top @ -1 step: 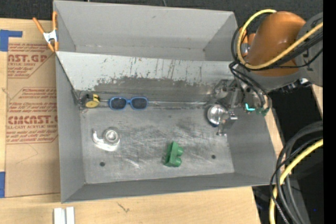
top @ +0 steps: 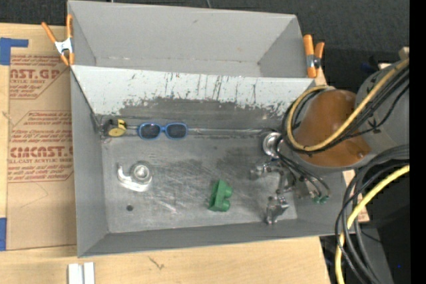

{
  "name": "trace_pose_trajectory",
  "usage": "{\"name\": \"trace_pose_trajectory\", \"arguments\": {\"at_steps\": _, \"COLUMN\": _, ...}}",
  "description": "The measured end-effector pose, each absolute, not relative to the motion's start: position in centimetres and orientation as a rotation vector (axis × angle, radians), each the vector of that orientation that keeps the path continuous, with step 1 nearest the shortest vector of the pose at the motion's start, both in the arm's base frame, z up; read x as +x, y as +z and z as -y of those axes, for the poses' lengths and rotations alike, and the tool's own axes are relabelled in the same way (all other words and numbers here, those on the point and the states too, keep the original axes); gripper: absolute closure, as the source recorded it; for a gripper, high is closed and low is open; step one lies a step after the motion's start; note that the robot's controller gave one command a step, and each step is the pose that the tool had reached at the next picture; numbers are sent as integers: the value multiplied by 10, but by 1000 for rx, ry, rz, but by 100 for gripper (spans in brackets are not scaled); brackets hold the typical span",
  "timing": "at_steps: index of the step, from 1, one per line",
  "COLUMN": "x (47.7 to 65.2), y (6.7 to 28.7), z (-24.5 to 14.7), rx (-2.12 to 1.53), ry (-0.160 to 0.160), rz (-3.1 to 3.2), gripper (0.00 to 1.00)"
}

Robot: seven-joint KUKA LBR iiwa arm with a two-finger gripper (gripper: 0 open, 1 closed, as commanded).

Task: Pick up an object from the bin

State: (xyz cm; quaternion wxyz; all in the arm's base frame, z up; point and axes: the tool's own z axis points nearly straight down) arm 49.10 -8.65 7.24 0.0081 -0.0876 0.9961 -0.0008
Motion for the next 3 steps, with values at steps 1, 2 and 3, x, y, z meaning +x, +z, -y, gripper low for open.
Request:
{"name": "trace_pose_trajectory", "arguments": {"at_steps": 1, "x": 487, "y": 74, "z": -18, "rx": -369, "ry": -1, "rz": -3100, "gripper": 0}}
{"name": "trace_pose_trajectory", "arguments": {"at_steps": 2, "x": 488, "y": 75, "z": -16, "rx": -363, "ry": 0, "rz": -3100, "gripper": 100}}
{"name": "trace_pose_trajectory", "arguments": {"at_steps": 3, "x": 516, "y": 205, "z": -21, "rx": -465, "ry": -1, "rz": -3096, "gripper": 100}}
